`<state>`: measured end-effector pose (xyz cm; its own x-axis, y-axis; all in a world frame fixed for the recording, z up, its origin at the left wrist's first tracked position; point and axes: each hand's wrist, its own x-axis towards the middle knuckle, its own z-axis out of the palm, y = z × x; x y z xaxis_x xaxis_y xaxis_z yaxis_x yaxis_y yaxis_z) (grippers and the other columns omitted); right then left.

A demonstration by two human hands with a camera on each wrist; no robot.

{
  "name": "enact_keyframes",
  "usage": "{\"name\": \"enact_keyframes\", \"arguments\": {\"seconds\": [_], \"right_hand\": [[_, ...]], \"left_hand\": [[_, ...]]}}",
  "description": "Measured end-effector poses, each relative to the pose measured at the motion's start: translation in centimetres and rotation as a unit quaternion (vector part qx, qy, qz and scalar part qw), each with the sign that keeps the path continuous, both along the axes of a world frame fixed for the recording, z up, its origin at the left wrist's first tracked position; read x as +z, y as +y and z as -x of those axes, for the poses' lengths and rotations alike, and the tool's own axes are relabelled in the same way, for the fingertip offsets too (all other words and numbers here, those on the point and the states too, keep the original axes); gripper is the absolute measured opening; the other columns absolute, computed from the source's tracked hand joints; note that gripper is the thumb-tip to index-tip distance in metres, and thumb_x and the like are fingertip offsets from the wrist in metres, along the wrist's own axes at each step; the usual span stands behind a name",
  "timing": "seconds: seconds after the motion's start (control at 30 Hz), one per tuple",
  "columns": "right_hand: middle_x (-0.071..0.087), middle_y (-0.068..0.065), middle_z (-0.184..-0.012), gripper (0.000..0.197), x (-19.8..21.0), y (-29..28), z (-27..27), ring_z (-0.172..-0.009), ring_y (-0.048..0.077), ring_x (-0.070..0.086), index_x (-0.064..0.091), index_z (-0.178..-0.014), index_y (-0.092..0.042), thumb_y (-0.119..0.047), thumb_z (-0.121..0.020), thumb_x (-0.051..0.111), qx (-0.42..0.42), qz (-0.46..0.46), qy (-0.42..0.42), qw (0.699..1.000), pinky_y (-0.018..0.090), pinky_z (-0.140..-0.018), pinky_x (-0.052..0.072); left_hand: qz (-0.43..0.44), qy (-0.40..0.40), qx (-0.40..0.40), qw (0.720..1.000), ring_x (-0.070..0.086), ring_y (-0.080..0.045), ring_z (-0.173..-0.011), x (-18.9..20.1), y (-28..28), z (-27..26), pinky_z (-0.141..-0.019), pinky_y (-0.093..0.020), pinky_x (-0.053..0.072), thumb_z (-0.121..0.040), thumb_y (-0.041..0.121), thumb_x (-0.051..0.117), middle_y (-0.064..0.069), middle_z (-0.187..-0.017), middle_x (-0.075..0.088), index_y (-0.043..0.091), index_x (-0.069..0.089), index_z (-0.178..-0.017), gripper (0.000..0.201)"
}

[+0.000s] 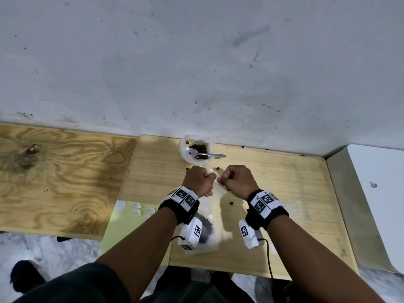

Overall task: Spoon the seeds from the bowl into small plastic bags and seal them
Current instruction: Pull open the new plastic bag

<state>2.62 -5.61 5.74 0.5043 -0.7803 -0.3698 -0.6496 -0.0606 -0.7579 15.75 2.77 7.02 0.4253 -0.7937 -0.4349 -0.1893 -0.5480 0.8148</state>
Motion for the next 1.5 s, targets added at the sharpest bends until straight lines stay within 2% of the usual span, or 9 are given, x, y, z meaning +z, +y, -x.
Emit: {"name": "enact_keyframes", "arguments": {"seconds": [0.2,0.3,0.37,0.53,0.77,0.9,1.1,1.27,1.5], "right_hand": [[0.072,0.008,-0.075,0.011,0.7,-1.7,-0.3,-0.066,0.029,0.070,0.052,-0.068,-0.017,-0.013,-0.076,0.059,-0.022,0.043,0.007,0.999,0.048,-0.061,0.059],[0.070,0.010,-0.071,0.018,2.1,-2.5,0.0,-0.055,0.025,0.067,0.052,-0.074,-0.014,-0.004,-0.082,0.065,0.006,0.025,-0.008,1.000,0.026,-0.046,0.050],[0.063,0.010,-0.064,0.021,2.7,-2.5,0.5,-0.049,0.022,0.061,0.051,-0.080,-0.014,0.003,-0.084,0.063,0.016,-0.004,-0.034,0.999,0.020,-0.039,0.038],[0.062,0.013,-0.074,0.018,2.7,-1.8,0.8,-0.042,0.012,0.059,0.059,-0.087,-0.010,0.008,-0.086,0.059,0.029,-0.077,-0.067,0.994,0.021,-0.038,0.039],[0.070,0.012,-0.089,0.013,2.1,-1.6,1.0,-0.052,0.006,0.060,0.071,-0.096,-0.021,-0.012,-0.091,0.065,0.068,-0.106,-0.044,0.991,0.022,-0.044,0.043],[0.072,0.009,-0.085,0.048,1.7,-1.5,0.7,-0.048,0.008,0.053,0.077,-0.103,-0.022,0.008,-0.080,0.047,0.124,-0.090,-0.009,0.988,0.021,-0.042,0.044],[0.060,-0.013,-0.055,0.028,0.5,-1.4,0.1,-0.050,0.006,0.054,0.069,-0.055,-0.035,-0.014,-0.070,0.080,0.082,0.016,0.016,0.996,0.024,-0.051,0.044],[0.067,-0.004,-0.066,0.036,0.5,-1.4,0.1,-0.051,0.026,0.064,0.071,-0.057,-0.030,-0.002,-0.078,0.062,0.078,-0.013,0.040,0.996,0.030,-0.050,0.054],[0.068,0.003,-0.066,0.022,1.2,-1.5,0.0,-0.037,0.012,0.054,0.076,-0.086,-0.012,0.006,-0.085,0.063,0.029,-0.107,-0.041,0.993,0.015,-0.037,0.037]], "left_hand": [[0.007,-0.012,-0.010,1.000,0.063,-0.027,-0.042,0.7,-0.9,0.5,-0.048,-0.030,0.046,-0.084,0.015,0.056,-0.017,-0.052,0.058,0.007,0.043,-0.052,0.035],[0.038,-0.085,-0.010,0.996,0.064,-0.025,-0.055,0.1,-1.0,0.5,-0.060,-0.031,0.050,-0.085,0.023,0.062,-0.009,-0.055,0.061,0.006,0.050,-0.056,0.036],[0.079,-0.125,-0.008,0.989,0.062,-0.019,-0.074,-0.5,-0.7,0.2,-0.072,-0.034,0.051,-0.076,0.038,0.073,-0.001,-0.075,0.064,0.014,0.056,-0.074,0.030],[0.059,-0.254,-0.119,0.958,0.035,-0.016,-0.131,-1.2,0.2,0.6,-0.103,-0.045,0.034,-0.041,0.071,0.078,0.006,-0.142,0.037,0.029,0.024,-0.141,0.122],[0.110,-0.287,-0.151,0.940,0.042,-0.016,-0.126,-1.7,0.4,0.2,-0.104,-0.040,0.037,-0.043,0.060,0.082,0.008,-0.134,0.042,0.036,0.023,-0.139,0.115],[0.143,-0.311,-0.191,0.920,0.044,-0.017,-0.125,-1.7,0.8,0.2,-0.104,-0.040,0.038,-0.044,0.060,0.081,0.006,-0.135,0.042,0.029,0.027,-0.143,0.118],[0.157,-0.303,-0.188,0.921,0.044,-0.015,-0.123,-2.2,1.2,-0.1,-0.104,-0.034,0.037,-0.050,0.059,0.082,0.004,-0.136,0.047,0.021,0.034,-0.144,0.112],[0.135,-0.249,-0.179,0.942,0.050,-0.017,-0.120,-2.4,1.5,-0.6,-0.102,-0.025,0.035,-0.062,0.049,0.084,0.003,-0.132,0.054,0.017,0.048,-0.138,0.091],[0.088,-0.194,-0.167,0.963,0.054,-0.011,-0.116,-3.2,1.9,-2.1,-0.098,-0.026,0.042,-0.062,0.053,0.083,0.010,-0.129,0.057,0.029,0.046,-0.139,0.089]]}}
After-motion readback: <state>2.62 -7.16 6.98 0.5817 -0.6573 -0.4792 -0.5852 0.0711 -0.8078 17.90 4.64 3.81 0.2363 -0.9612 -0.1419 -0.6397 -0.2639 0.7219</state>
